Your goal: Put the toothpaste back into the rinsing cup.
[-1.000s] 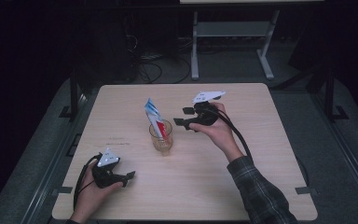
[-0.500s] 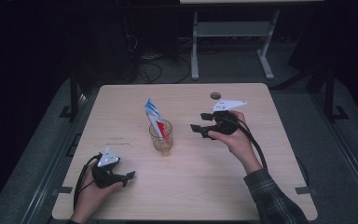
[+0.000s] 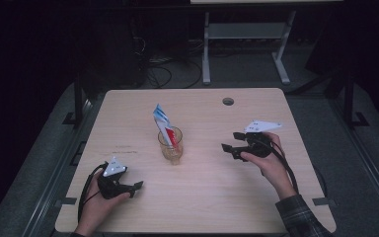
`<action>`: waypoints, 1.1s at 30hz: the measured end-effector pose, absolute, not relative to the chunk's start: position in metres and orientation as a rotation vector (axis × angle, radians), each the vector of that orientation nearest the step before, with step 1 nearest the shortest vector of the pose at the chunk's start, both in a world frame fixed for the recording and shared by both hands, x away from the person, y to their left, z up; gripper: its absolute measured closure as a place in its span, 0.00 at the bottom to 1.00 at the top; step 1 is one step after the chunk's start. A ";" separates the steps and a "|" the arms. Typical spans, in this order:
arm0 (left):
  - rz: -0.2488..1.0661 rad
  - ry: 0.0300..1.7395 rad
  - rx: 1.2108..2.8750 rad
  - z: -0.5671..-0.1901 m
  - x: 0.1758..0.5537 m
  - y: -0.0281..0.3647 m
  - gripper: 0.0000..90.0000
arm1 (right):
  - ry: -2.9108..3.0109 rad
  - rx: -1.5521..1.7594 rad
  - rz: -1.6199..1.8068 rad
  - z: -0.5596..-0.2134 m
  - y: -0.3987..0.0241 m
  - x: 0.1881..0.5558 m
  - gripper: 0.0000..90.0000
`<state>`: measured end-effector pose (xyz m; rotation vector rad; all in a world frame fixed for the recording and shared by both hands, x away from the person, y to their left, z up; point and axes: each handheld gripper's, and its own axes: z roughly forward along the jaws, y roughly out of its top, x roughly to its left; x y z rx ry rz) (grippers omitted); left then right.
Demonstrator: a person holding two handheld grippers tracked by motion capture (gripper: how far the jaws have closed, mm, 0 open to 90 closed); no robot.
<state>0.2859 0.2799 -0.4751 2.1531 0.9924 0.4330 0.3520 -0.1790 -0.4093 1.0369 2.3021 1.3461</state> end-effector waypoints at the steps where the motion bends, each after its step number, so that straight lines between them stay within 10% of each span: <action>1: 0.433 0.992 2.153 -0.475 0.286 0.280 0.15 | 2.301 1.050 1.345 -0.412 -0.182 0.349 0.35; 33: 0.435 0.991 2.151 -0.475 0.286 0.280 0.15 | 2.315 1.214 1.192 -0.462 -0.253 0.280 0.27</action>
